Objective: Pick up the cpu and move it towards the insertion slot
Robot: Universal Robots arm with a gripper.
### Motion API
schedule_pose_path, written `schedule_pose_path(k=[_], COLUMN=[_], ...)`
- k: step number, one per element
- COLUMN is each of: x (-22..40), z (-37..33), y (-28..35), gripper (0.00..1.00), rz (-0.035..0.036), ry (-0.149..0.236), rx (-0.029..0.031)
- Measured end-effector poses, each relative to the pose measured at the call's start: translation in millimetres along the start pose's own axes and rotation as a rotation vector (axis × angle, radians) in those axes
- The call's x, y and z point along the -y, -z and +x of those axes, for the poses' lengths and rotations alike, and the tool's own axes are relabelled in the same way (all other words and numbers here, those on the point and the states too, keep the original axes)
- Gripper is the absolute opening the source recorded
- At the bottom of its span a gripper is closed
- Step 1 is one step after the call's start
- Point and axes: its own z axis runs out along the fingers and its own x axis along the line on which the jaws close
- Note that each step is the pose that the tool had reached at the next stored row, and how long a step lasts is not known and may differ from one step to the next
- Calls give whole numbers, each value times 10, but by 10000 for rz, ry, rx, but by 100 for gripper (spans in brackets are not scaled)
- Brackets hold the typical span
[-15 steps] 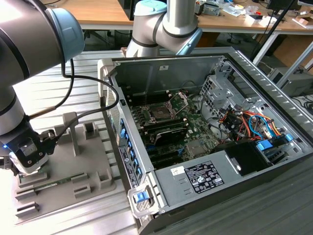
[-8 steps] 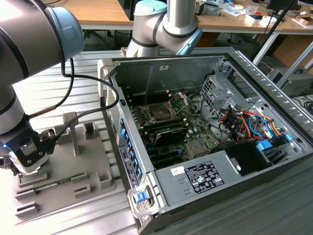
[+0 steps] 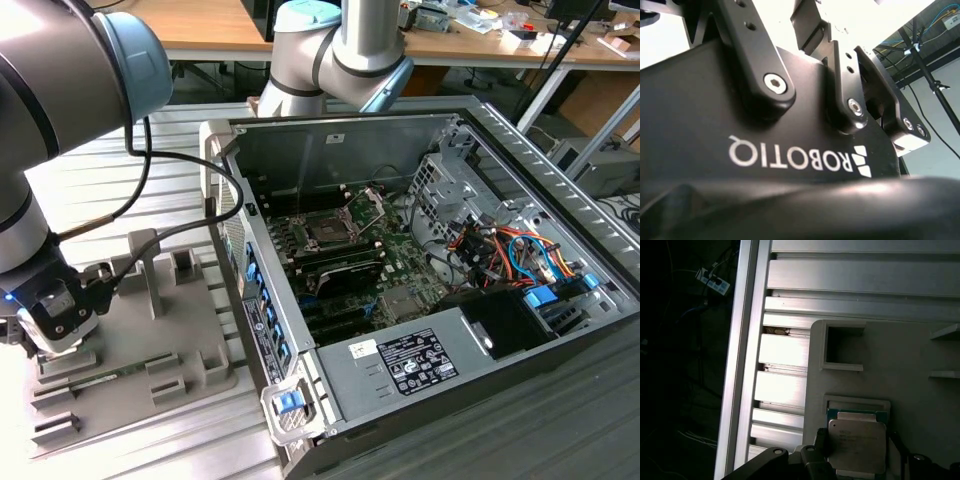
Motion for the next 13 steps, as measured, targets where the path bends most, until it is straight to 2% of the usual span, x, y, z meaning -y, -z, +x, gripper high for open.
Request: schedule_pose_path(k=[13], x=[-1], z=[0], y=[32], gripper=[55], rz=[-4], ry=[-1], rx=[1])
